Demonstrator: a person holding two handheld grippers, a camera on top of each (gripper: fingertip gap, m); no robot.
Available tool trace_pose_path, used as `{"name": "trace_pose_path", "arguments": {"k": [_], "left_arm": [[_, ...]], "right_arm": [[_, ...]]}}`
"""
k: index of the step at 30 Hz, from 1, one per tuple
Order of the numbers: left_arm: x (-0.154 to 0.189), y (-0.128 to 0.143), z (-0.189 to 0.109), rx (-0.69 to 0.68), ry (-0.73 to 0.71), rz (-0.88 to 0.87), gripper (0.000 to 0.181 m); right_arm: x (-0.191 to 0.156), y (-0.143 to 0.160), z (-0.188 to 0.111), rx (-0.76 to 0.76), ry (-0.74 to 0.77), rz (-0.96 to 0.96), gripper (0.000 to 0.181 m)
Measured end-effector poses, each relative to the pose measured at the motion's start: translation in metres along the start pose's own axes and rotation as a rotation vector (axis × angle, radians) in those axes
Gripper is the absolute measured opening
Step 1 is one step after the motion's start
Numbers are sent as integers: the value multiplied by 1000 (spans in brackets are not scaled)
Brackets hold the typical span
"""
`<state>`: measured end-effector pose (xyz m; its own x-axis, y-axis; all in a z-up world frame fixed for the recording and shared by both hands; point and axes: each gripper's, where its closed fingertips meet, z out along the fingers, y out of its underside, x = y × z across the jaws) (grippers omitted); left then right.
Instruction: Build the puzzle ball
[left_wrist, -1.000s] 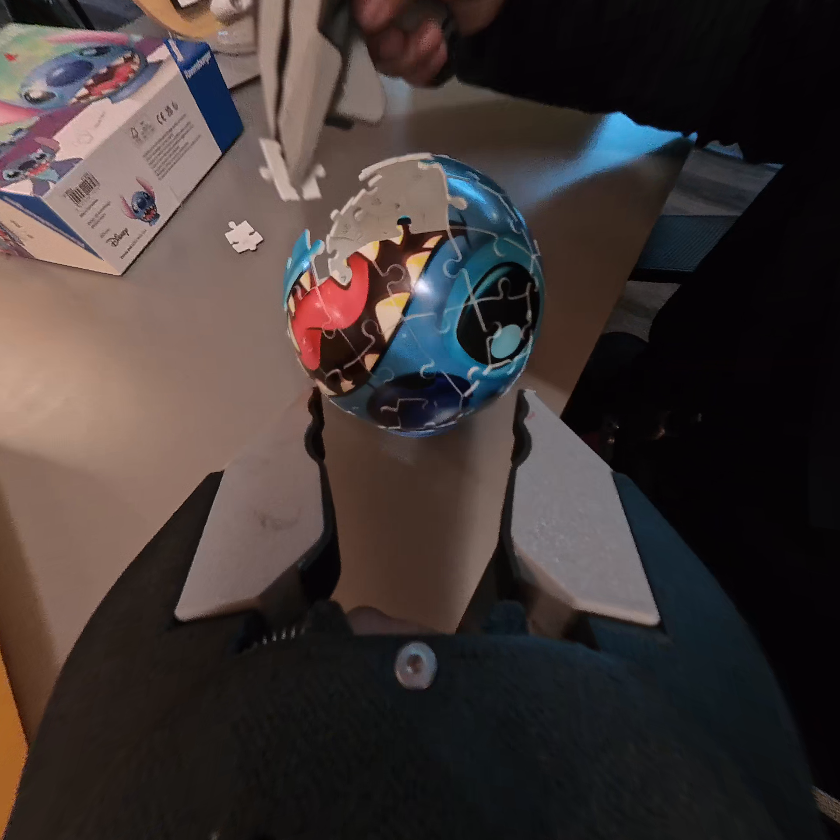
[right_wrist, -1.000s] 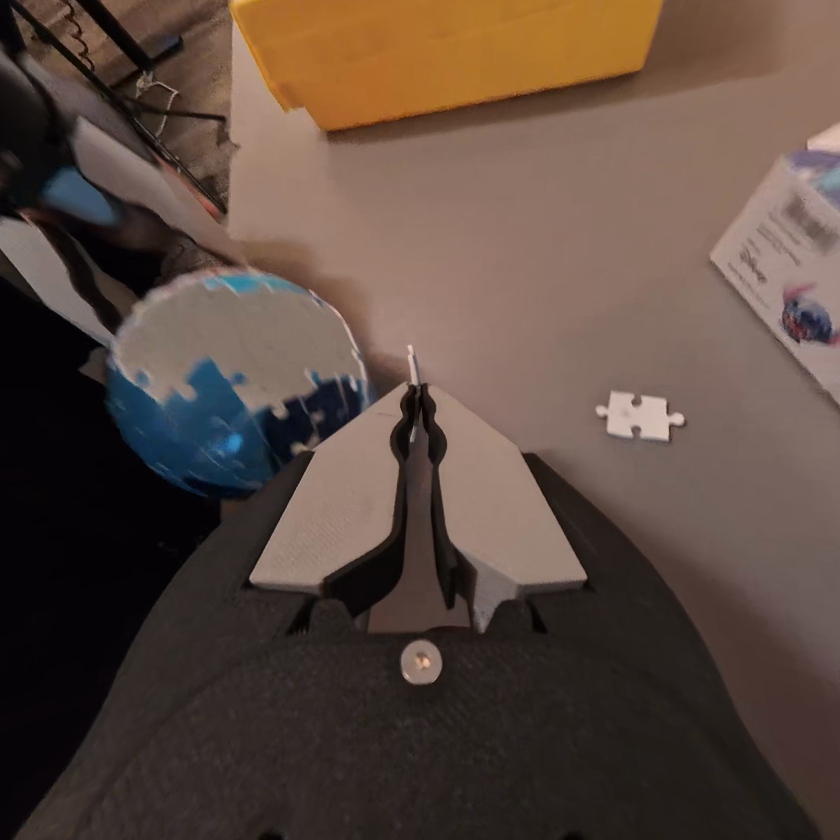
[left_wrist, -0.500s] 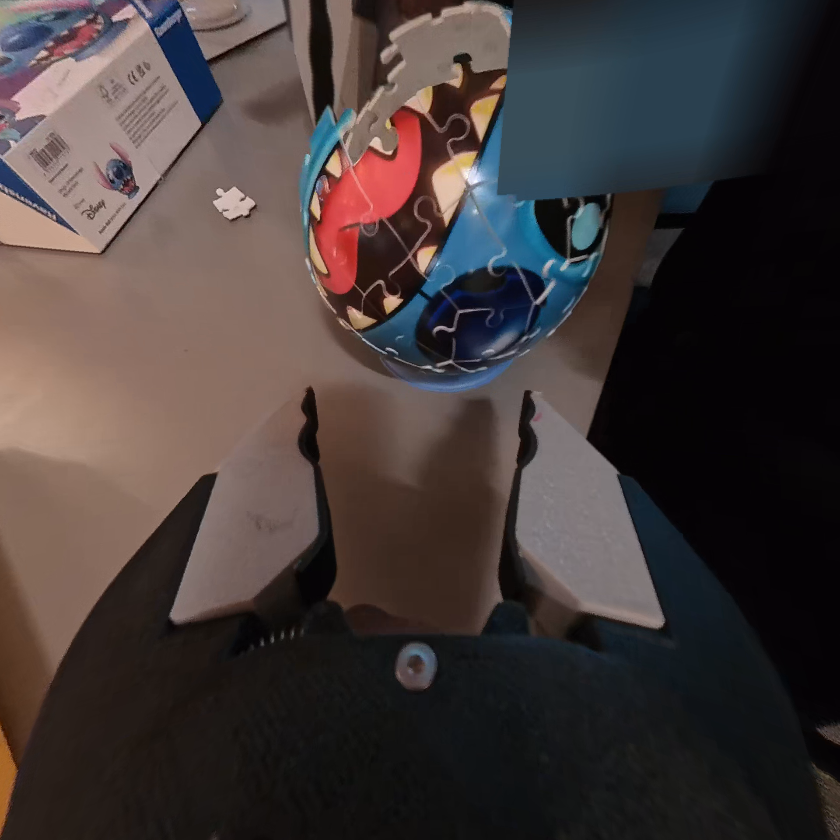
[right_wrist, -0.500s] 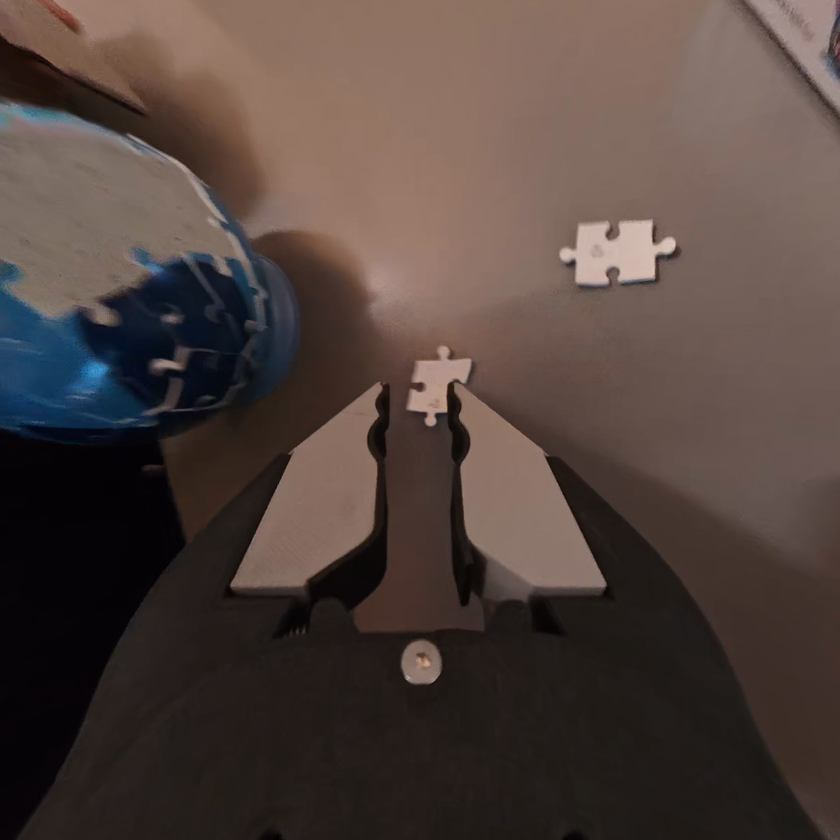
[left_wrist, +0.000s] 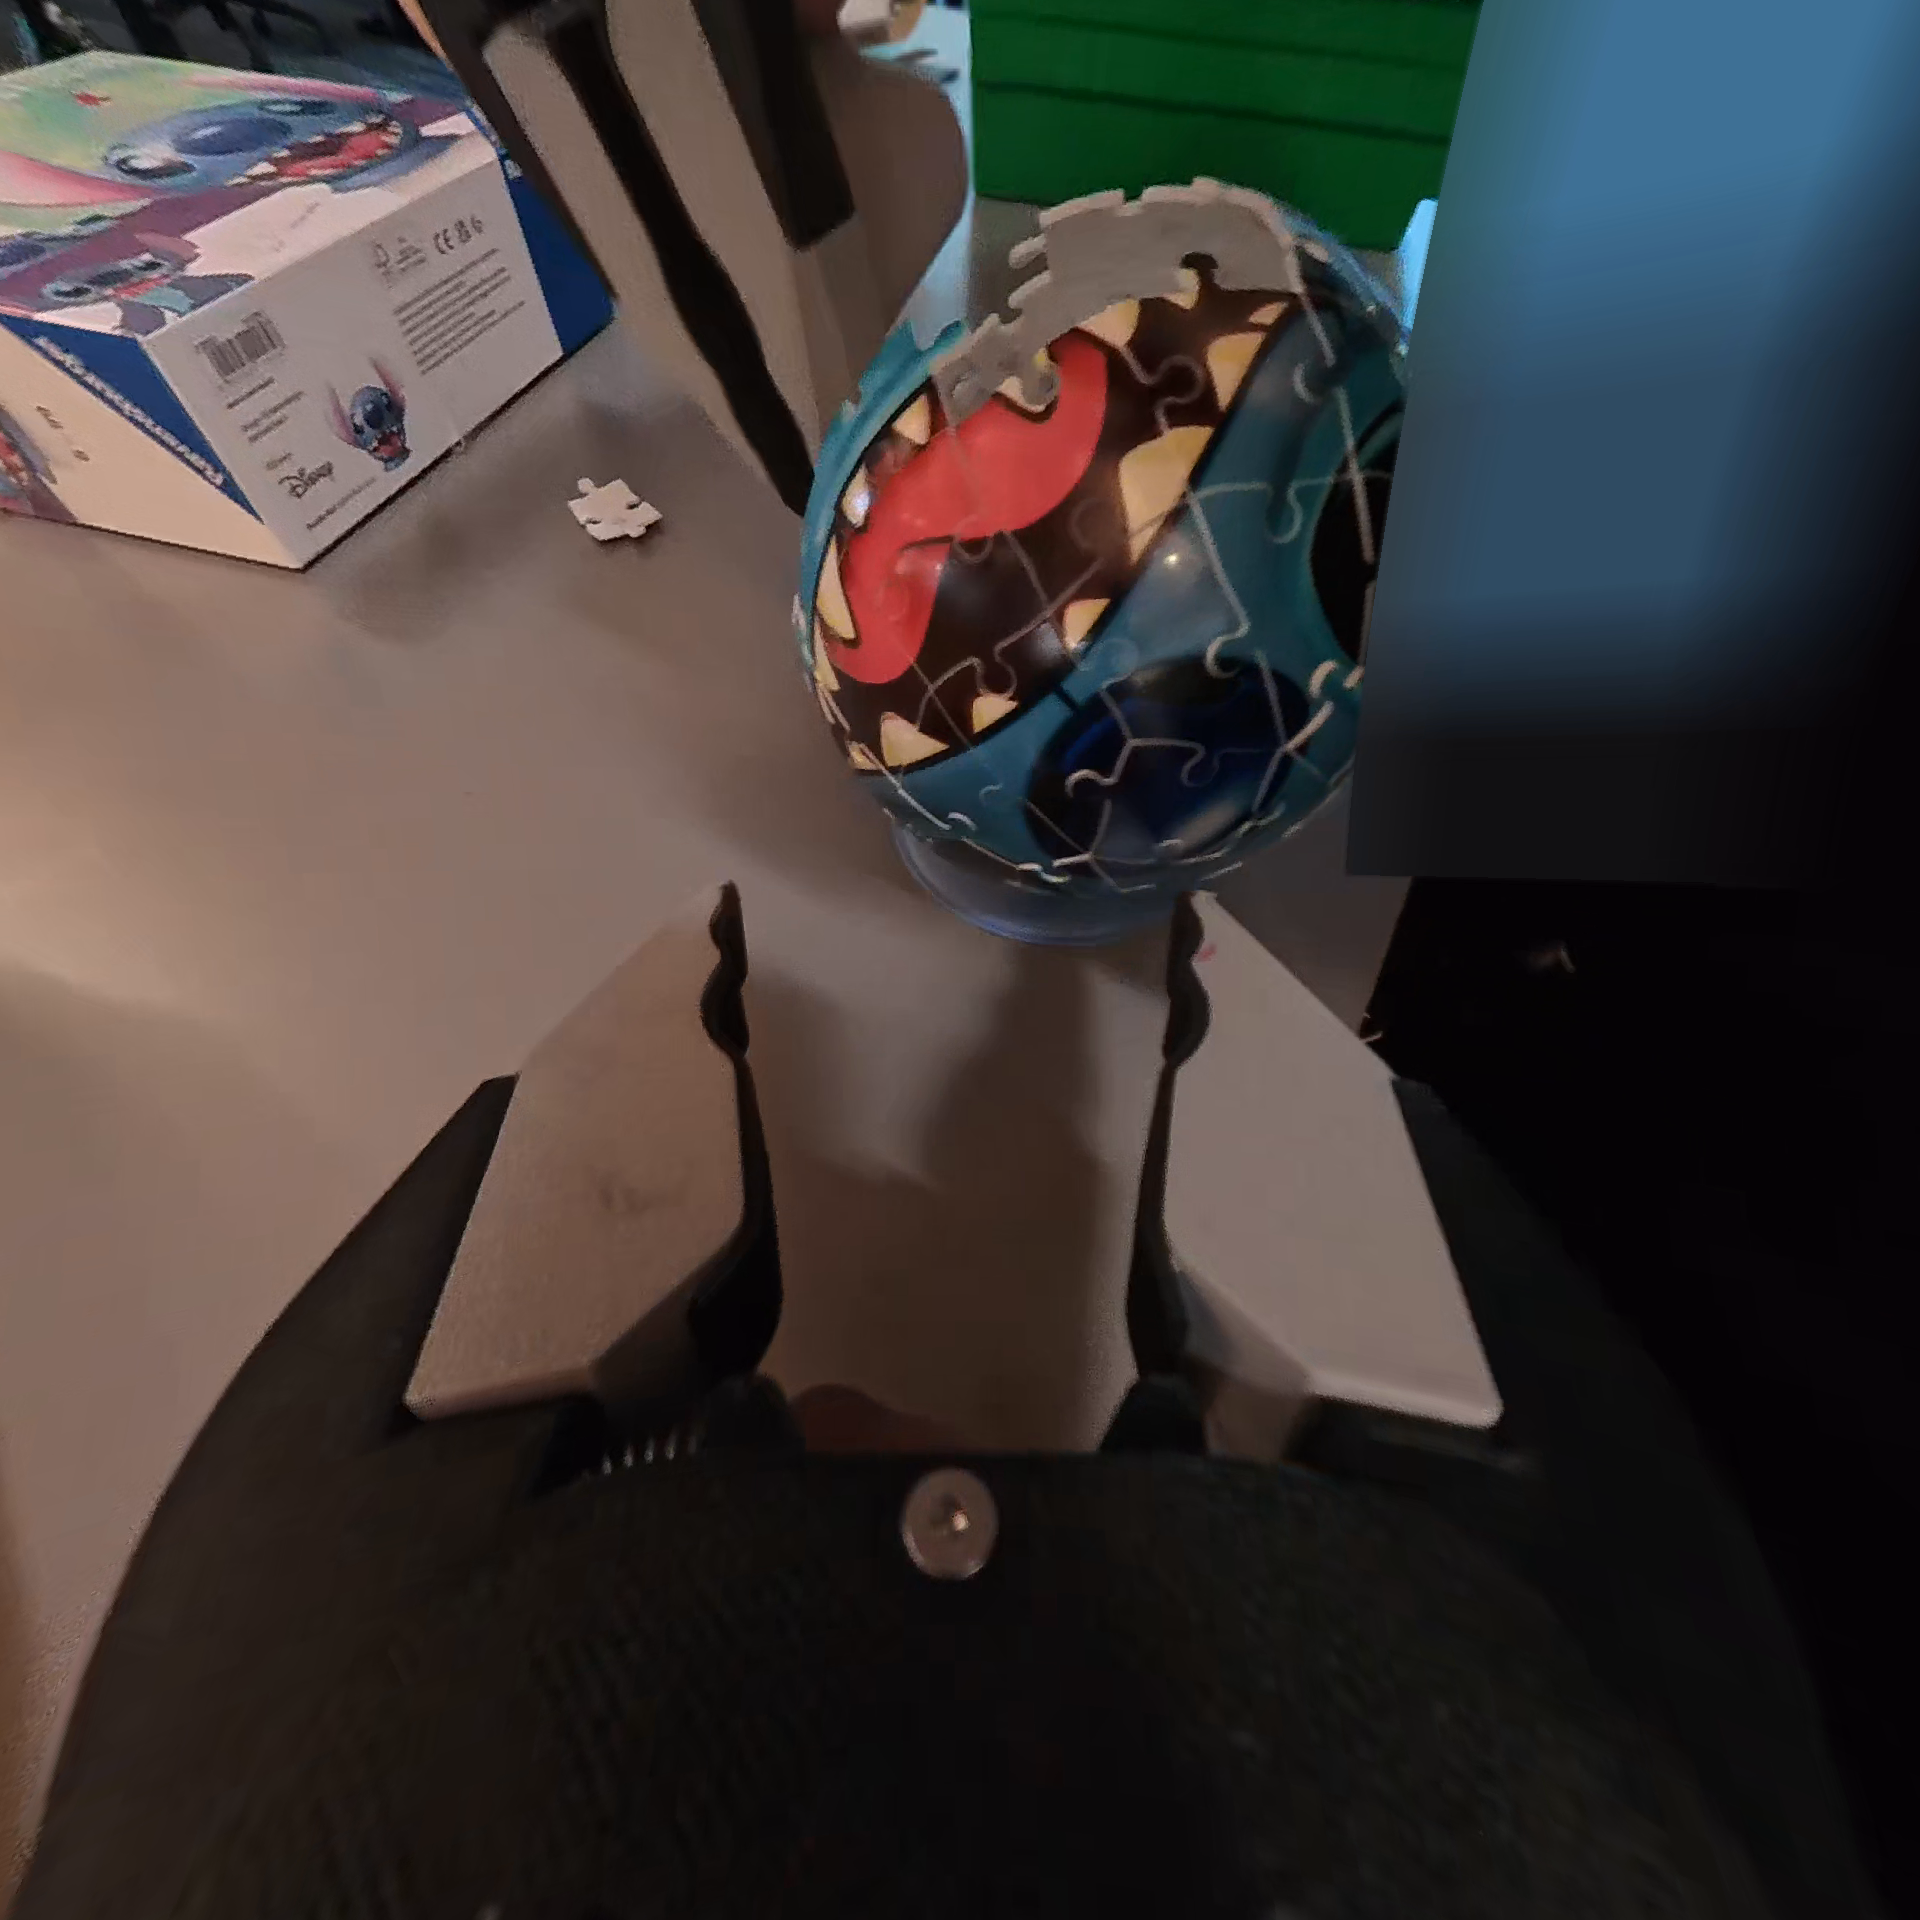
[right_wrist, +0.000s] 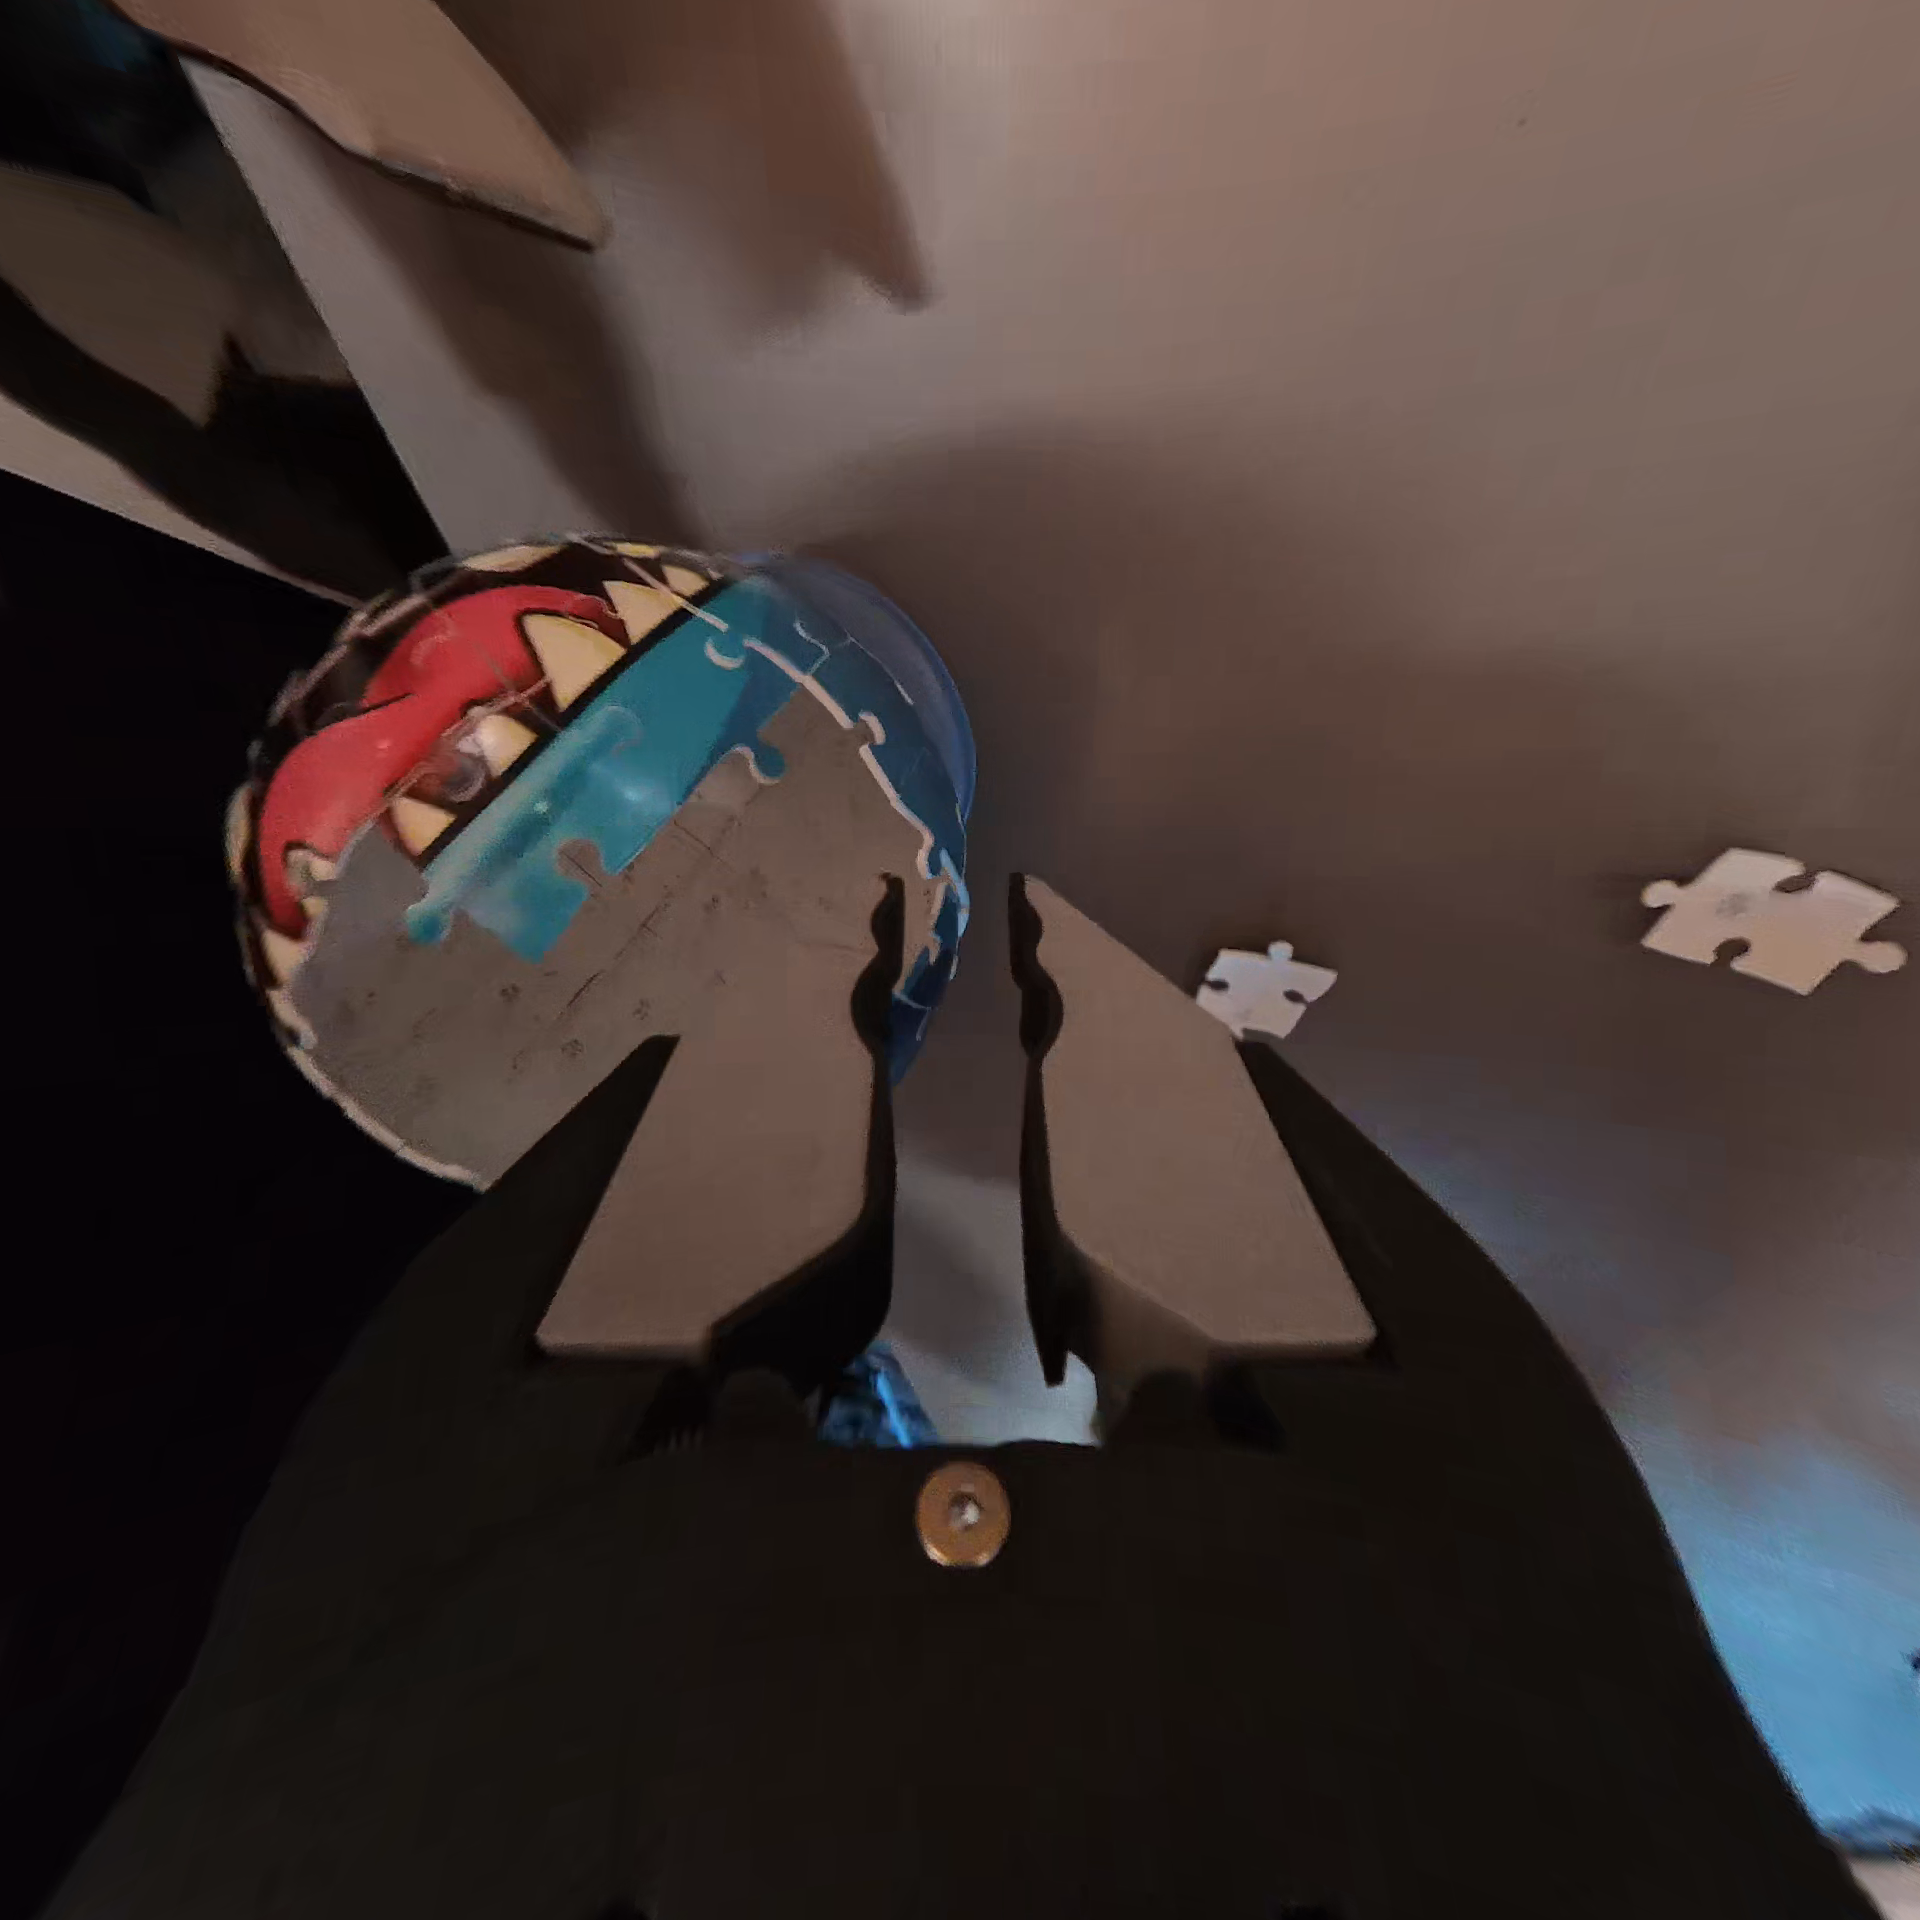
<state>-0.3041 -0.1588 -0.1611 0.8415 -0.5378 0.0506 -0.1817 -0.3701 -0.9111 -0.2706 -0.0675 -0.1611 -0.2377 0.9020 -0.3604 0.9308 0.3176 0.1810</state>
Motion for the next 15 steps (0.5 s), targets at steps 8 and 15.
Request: {"name": "trace_pose_path", "arguments": {"k": [8,15], "left_arm": [[10,-2,5,4,26,43,79],[10,-1,7,-10,18,48,79]], "right_arm": [[-1,14,14,-217,21,8,4],[2,11,14,-229,84,-55,0]]}}
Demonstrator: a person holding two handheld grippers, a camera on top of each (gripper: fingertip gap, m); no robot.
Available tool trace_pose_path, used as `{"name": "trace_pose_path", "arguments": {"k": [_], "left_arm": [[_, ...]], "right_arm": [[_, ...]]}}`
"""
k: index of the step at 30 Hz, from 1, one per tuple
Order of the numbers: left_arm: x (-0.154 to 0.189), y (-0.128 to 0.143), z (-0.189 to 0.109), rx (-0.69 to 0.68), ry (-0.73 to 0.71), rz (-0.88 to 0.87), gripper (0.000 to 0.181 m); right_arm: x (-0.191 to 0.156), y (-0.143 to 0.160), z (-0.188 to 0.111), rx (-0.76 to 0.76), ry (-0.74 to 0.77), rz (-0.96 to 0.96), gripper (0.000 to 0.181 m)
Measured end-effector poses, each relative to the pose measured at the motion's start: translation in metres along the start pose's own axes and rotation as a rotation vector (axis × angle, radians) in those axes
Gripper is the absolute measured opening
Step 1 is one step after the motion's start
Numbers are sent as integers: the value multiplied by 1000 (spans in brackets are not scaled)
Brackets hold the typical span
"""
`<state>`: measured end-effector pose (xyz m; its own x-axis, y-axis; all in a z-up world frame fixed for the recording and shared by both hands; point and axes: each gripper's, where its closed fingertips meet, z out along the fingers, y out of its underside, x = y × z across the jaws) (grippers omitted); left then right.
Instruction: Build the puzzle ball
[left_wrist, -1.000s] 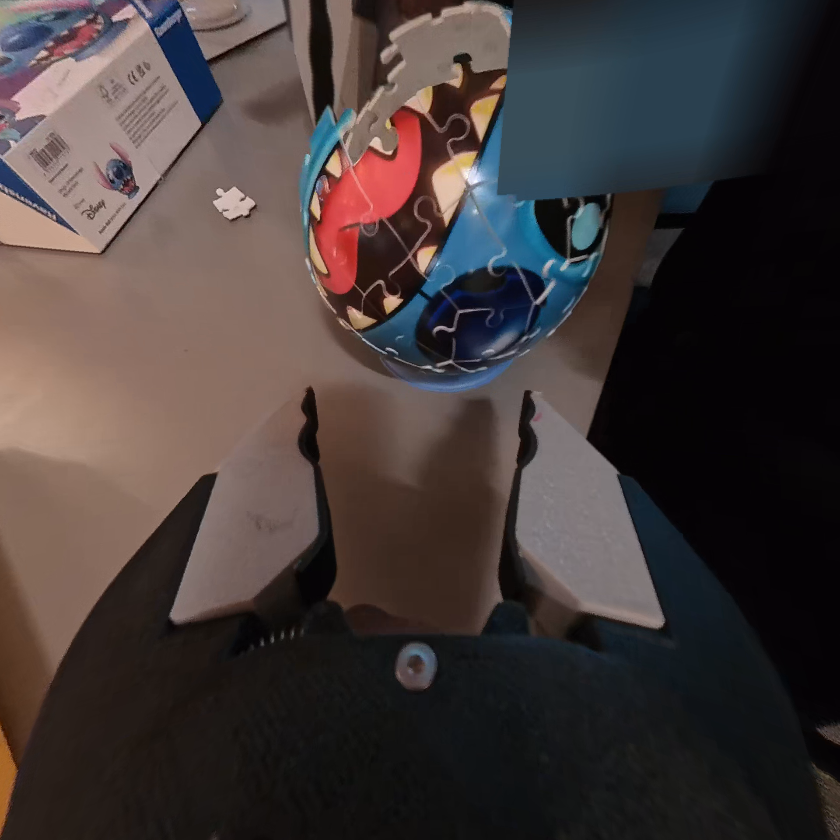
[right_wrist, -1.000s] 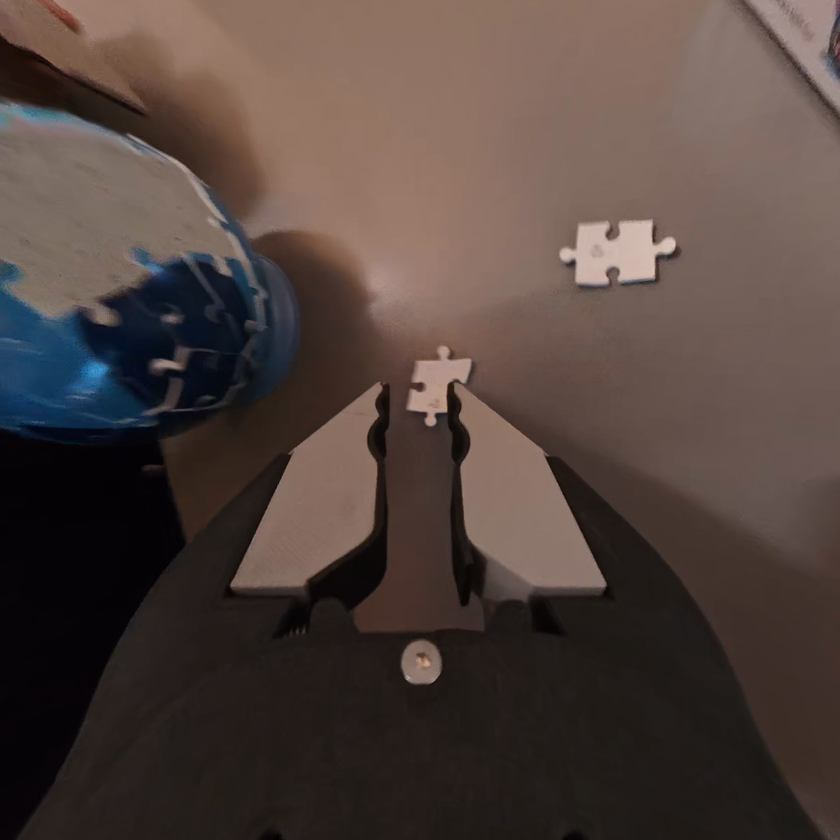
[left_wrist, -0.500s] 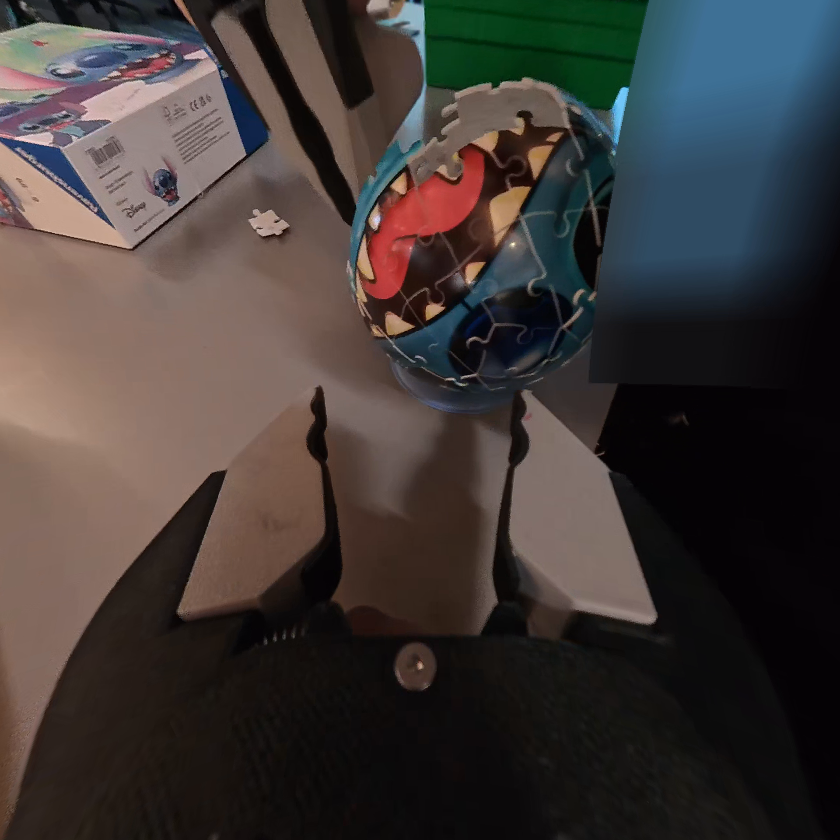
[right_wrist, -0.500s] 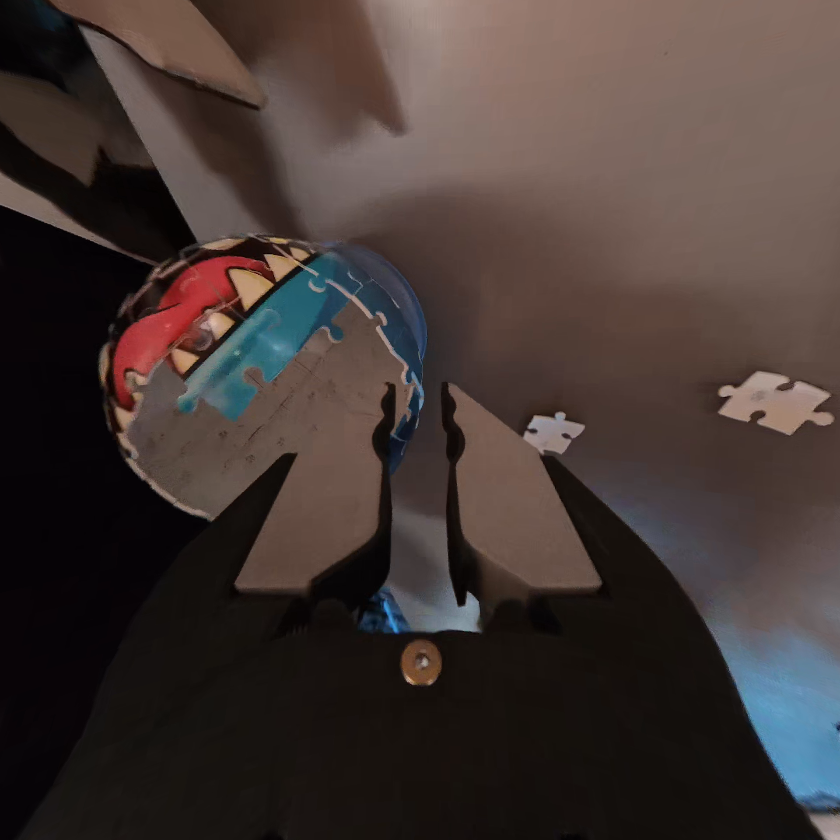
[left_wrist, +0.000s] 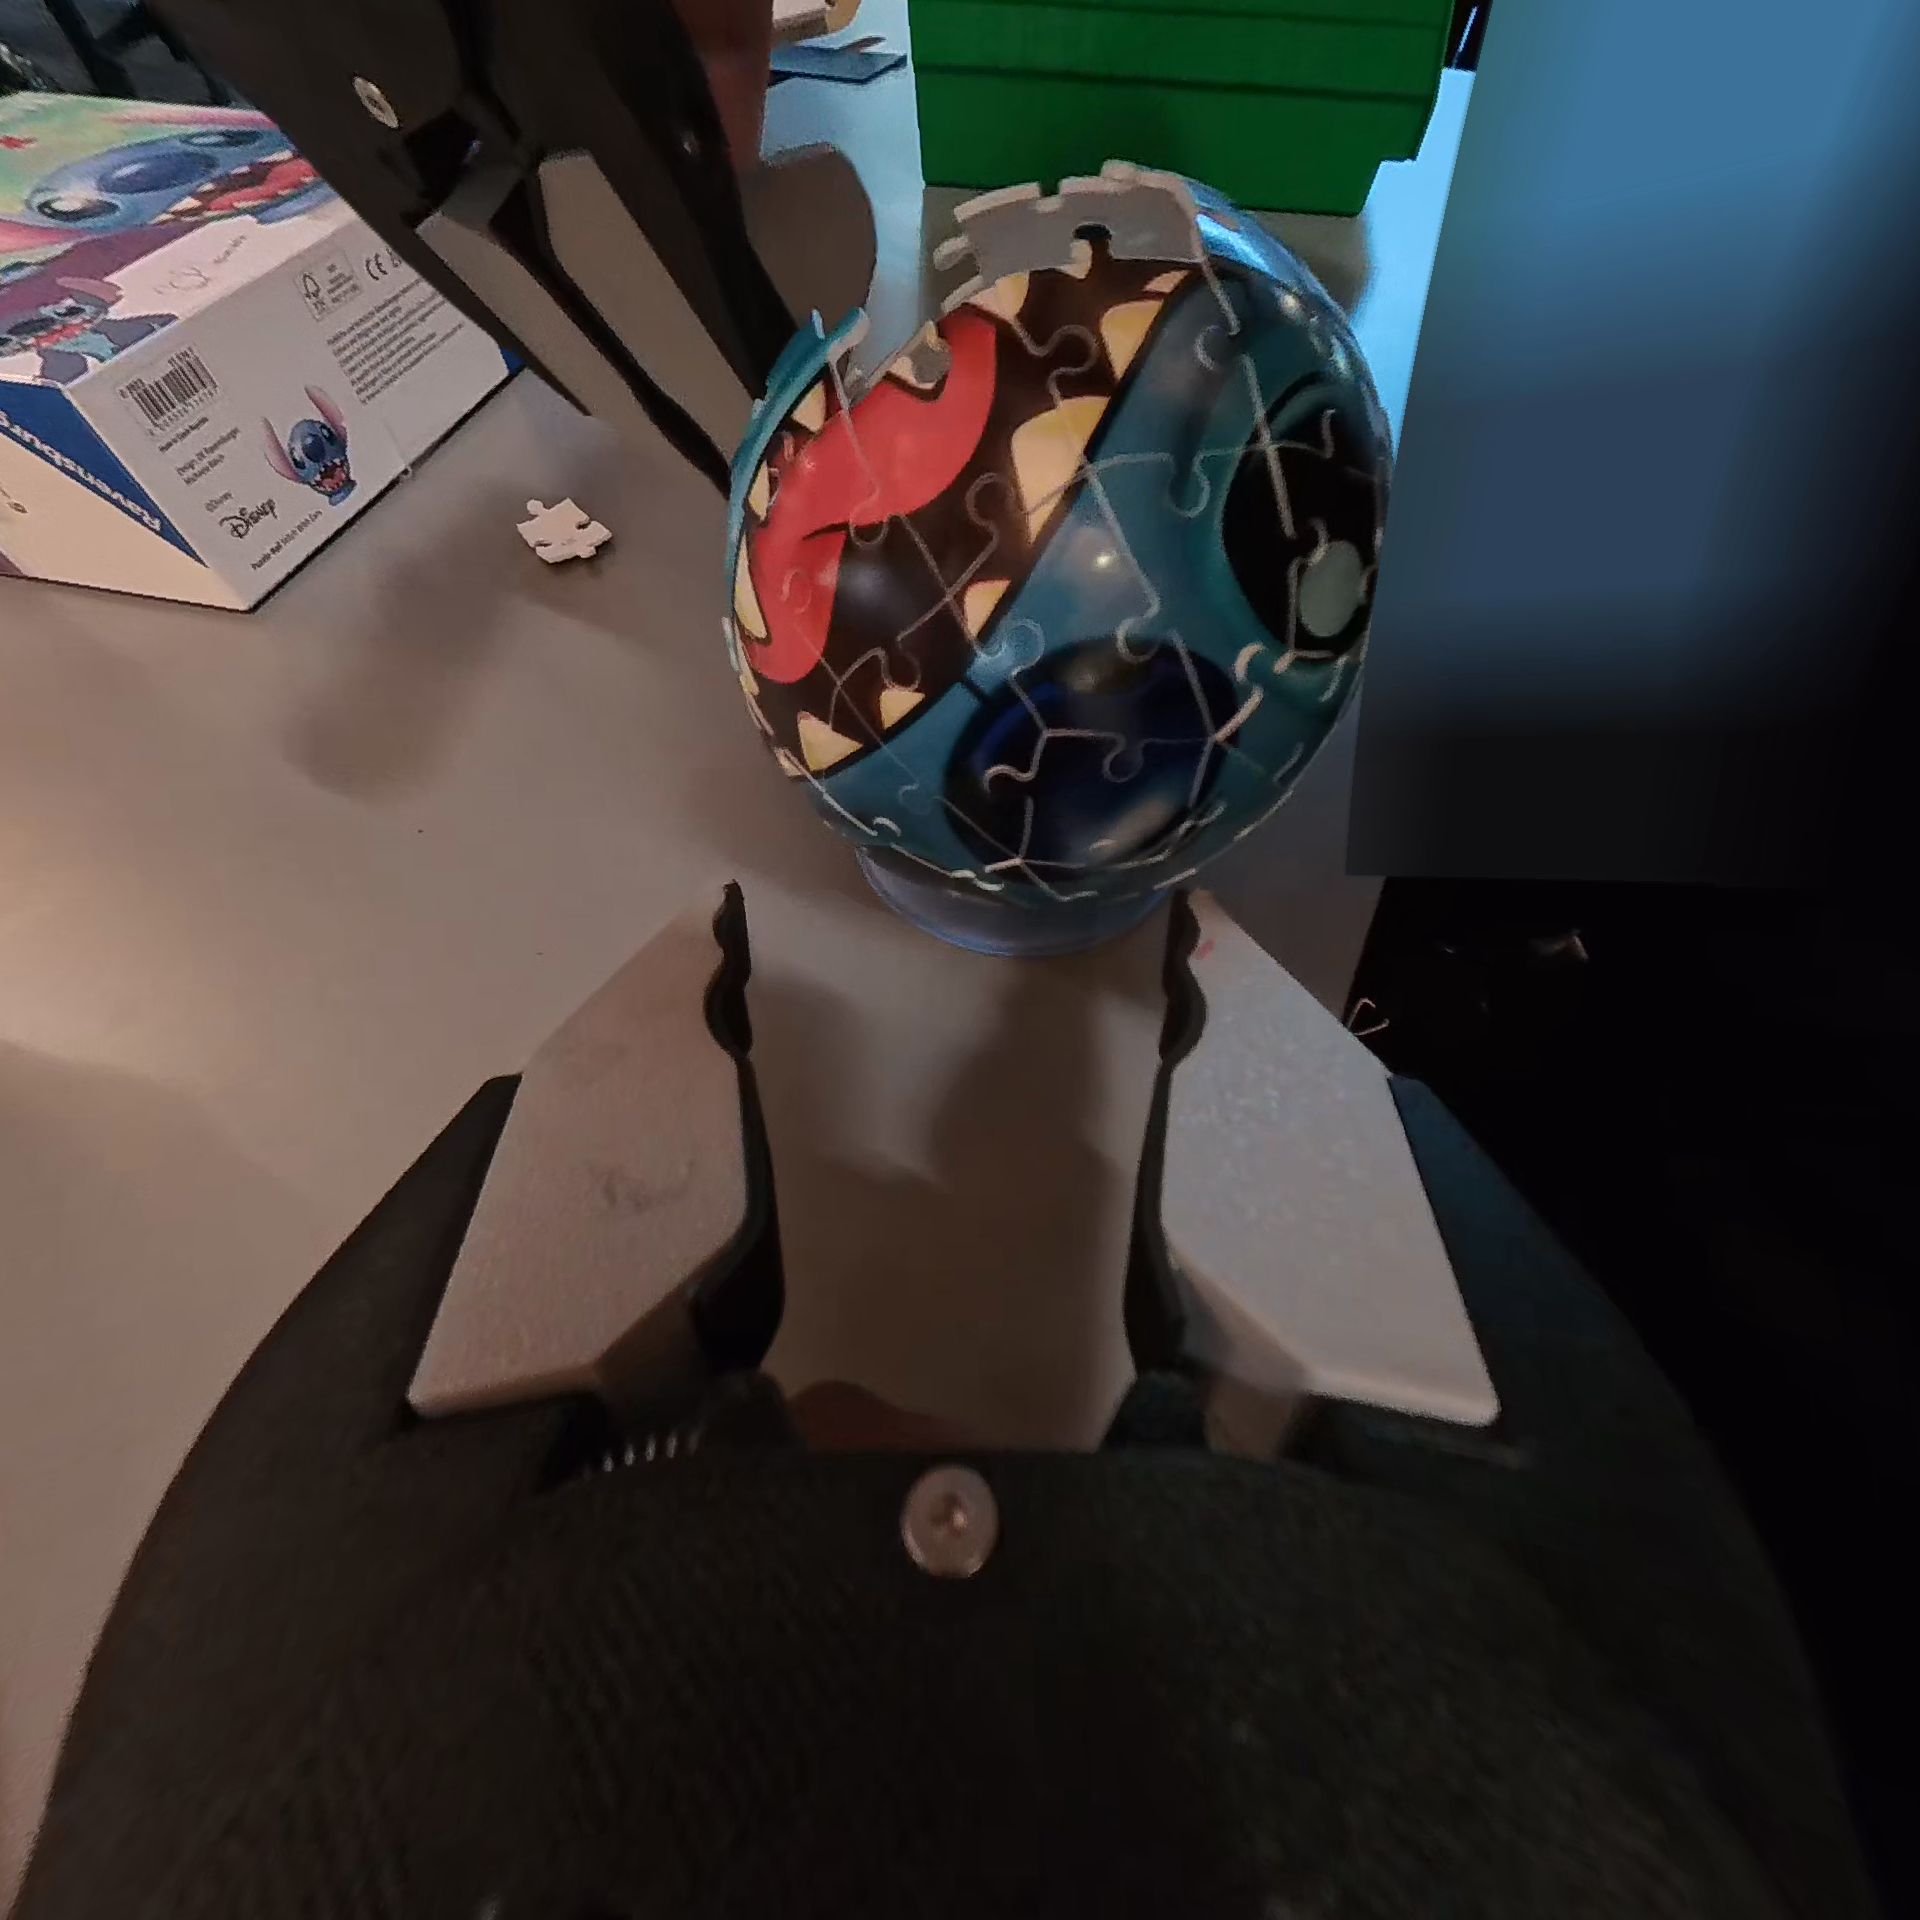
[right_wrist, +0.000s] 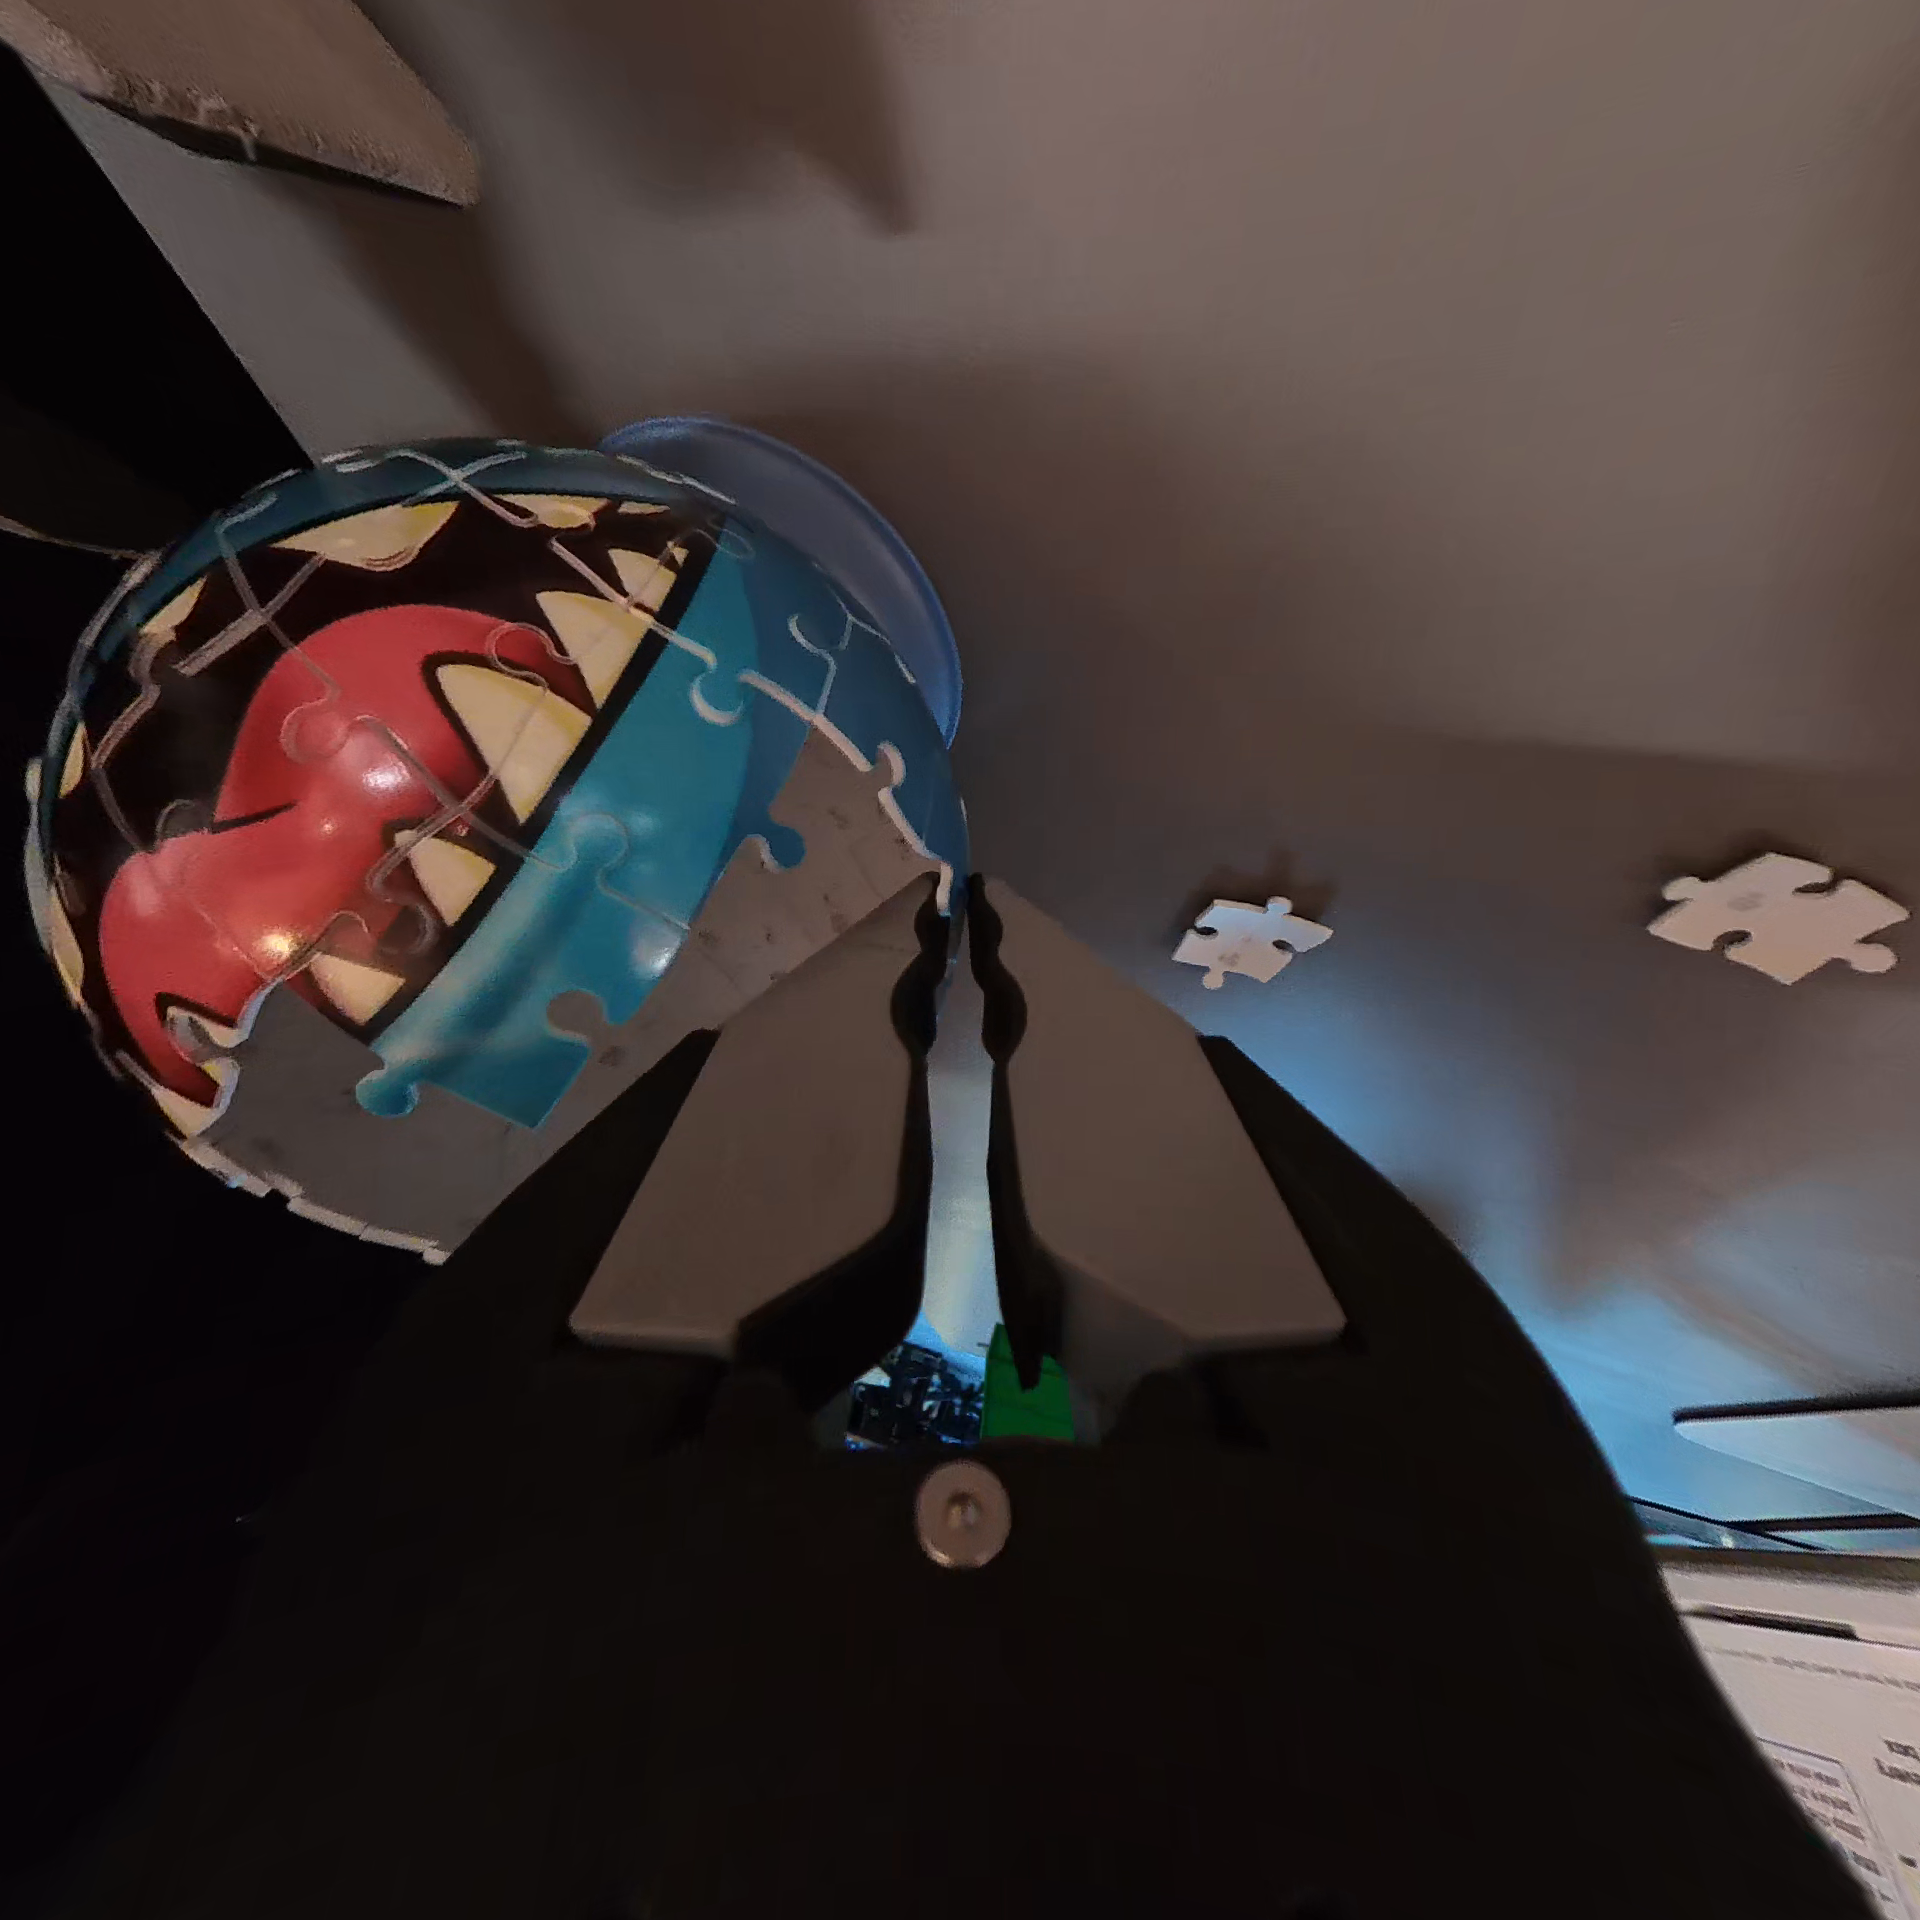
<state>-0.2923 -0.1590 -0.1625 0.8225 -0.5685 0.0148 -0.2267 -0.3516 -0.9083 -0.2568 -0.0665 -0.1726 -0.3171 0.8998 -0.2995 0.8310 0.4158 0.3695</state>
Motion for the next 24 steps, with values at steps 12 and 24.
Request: {"name": "trace_pose_path", "arguments": {"k": [12,24], "left_arm": [[11,-5,8,7,27,6,79],[3,3,6,-42,2,78,87]], "right_arm": [[2,-2,0,22,-14,-5,10],[-11,31,-88,1014,11,-147,54]]}}
